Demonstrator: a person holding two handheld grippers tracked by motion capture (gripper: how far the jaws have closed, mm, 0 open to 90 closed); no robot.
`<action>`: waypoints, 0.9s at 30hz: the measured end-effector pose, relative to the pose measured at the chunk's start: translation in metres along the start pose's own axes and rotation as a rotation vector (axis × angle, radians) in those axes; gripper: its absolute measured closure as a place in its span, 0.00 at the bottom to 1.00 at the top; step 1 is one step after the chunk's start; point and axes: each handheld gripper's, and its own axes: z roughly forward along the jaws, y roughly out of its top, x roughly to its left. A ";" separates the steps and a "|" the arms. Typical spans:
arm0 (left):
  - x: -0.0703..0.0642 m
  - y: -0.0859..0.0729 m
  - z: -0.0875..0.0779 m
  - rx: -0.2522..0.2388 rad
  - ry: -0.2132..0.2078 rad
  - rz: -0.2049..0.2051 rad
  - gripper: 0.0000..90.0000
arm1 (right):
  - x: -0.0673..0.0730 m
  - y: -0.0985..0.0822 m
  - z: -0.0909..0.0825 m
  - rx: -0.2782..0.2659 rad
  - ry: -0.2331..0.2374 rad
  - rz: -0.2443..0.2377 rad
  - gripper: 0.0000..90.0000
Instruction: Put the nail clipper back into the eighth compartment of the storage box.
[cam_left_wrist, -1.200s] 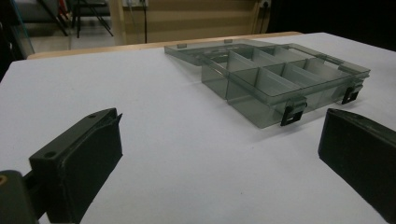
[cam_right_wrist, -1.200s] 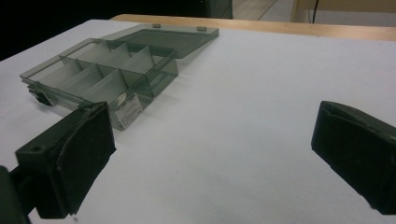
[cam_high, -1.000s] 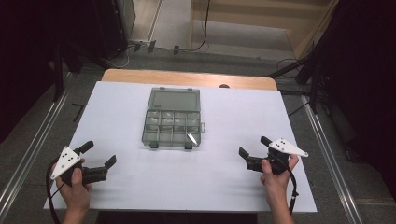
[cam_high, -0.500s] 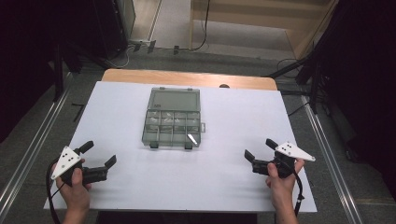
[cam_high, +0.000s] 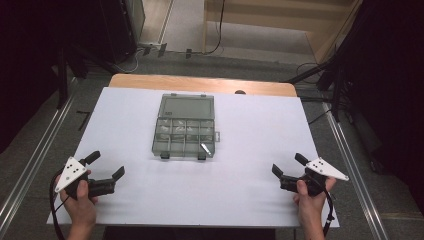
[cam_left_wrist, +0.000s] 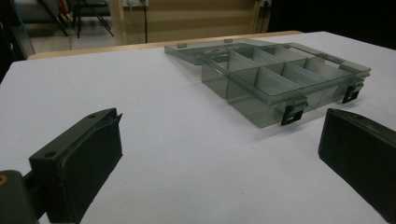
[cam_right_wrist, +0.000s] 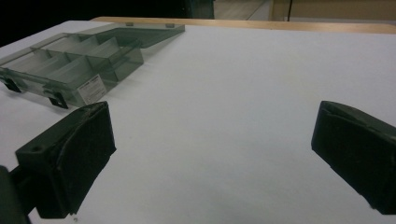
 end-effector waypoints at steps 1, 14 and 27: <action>0.000 0.000 0.000 0.000 0.000 0.000 0.00 | -0.002 -0.001 -0.002 -0.002 0.001 -0.001 0.00; 0.000 0.000 -0.001 -0.005 0.002 -0.003 0.00 | -0.022 -0.016 -0.017 -0.037 0.003 0.038 0.00; 0.000 0.000 -0.001 -0.011 0.002 -0.007 0.00 | -0.021 -0.019 -0.013 -0.039 0.005 0.038 0.00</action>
